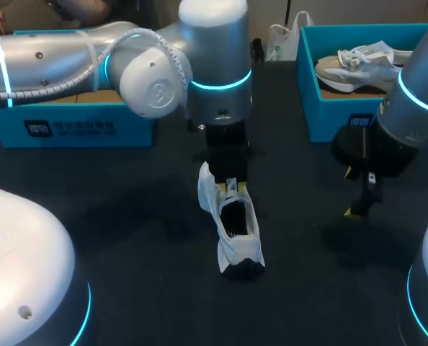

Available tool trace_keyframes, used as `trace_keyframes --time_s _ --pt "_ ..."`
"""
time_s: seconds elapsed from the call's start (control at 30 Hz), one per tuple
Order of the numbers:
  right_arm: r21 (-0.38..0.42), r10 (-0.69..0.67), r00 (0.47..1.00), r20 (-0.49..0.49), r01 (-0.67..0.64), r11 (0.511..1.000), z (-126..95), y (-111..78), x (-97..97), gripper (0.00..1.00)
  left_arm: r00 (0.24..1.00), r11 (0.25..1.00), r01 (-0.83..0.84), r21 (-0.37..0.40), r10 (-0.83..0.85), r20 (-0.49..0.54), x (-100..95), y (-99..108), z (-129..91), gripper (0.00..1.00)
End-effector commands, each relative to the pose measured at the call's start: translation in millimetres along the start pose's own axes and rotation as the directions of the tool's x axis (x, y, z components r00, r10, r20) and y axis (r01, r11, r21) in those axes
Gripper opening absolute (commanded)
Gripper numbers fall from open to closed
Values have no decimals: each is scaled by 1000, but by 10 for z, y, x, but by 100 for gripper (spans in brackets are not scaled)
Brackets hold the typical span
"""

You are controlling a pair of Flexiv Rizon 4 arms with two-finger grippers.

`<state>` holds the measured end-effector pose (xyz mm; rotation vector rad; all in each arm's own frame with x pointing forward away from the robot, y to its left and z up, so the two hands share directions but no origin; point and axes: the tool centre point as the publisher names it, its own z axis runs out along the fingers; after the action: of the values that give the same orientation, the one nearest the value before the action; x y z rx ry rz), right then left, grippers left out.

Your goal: Take the shoe out of the shoebox, open the shoe tongue, remove and reinsert the insole, then place the shoe into the shoebox

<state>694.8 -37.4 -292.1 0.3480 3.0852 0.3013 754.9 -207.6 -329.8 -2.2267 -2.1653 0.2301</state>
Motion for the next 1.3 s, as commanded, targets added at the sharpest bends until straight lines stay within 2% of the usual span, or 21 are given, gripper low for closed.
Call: trace_keyframes --time_s 0.03,0.23,0.5,0.7,0.8,0.9,1.07,1.2,1.23,1.27,1.3 --pt "1 0 1000 3 0 1000 10 -3 9 100 1000 1000 -11 1 11 -10 20 -66 60 25" --pt "1 0 1000 3 0 1000 10 -3 9 100 1000 1000 -4 21 4 0 60 -125 128 26" --pt "1 0 1000 3 0 1000 10 -3 9 100 998 1000 0 1 0 58 102 -201 -64 28" --pt "1 0 1000 3 0 1000 10 -3 9 100 998 998 30 50 -33 51 29 -237 175 28" --pt "1 0 1000 3 0 1000 10 -3 9 100 998 998 40 57 -43 54 26 -249 214 28" --pt "1 0 1000 3 0 1000 10 -3 9 100 996 998 46 37 -49 75 60 -273 94 29" --pt "1 0 1000 3 0 1000 10 -3 9 100 991 998 65 -18 -62 122 151 -349 -293 30" --pt "1 0 1000 3 0 1000 10 -3 9 100 978 983 177 -49 -170 116 188 -436 -490 33" --pt "1 0 1000 3 0 1000 10 -3 9 100 967 969 241 -48 -236 93 190 -453 -514 36" --pt "1 0 1000 3 0 1000 10 -3 9 100 957 958 283 -48 -279 84 191 -466 -540 47" --pt "1 0 1000 3 0 1000 10 -3 9 100 951 951 305 -46 -301 78 198 -498 -577 100"
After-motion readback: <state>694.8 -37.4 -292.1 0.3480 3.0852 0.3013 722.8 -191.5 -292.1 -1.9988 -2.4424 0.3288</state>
